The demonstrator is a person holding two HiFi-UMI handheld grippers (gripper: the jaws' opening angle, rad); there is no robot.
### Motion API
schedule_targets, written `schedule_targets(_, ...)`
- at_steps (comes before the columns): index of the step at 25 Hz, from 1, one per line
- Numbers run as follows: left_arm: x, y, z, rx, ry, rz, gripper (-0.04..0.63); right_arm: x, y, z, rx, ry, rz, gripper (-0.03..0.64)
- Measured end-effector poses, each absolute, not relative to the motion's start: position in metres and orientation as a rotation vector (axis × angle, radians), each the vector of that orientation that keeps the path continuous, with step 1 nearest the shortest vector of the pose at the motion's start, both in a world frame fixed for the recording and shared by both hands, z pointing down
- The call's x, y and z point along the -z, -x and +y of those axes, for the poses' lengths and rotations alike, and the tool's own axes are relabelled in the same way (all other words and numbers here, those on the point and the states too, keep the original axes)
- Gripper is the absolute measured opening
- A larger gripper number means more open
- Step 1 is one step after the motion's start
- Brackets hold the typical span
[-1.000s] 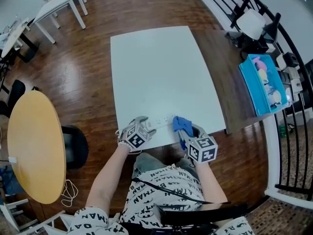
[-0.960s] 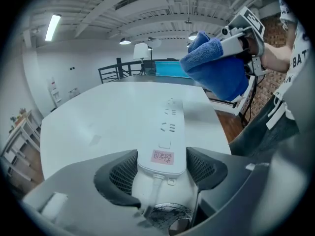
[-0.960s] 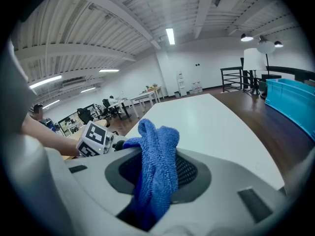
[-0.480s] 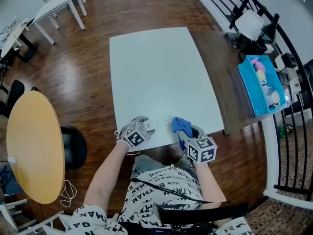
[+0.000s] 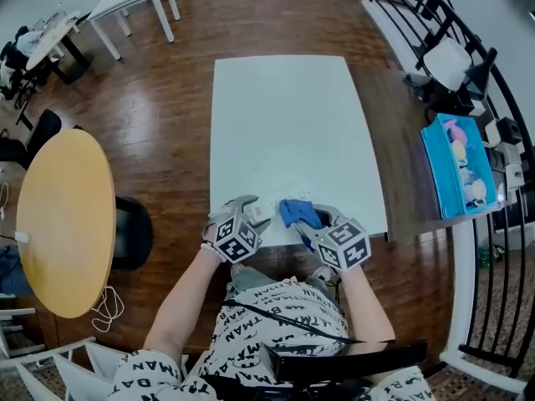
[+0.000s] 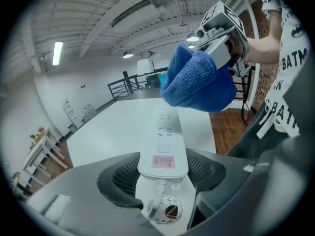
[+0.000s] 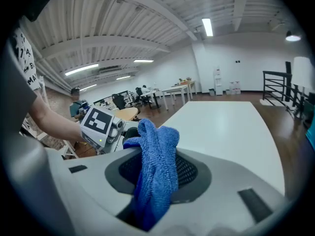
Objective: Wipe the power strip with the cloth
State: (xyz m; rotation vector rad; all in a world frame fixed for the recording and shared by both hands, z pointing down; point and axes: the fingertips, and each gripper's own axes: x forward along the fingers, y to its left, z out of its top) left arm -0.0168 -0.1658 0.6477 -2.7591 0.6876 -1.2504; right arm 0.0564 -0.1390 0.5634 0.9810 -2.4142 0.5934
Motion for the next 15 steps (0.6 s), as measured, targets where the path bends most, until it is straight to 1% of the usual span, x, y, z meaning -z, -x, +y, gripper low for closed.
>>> schedule_targets(6, -0.607, 0.012, -0.153, 1.251, 2.683, 0.755, 0.285, -0.537, -0.022, -0.132, -0.442, -0.748, -2.449, 0.133)
schedule_targets(15, -0.575, -0.016, -0.126, 1.176, 2.518, 0.749, 0.285, -0.536, 0.008, -0.100, -0.278, -0.502, -2.424, 0.133)
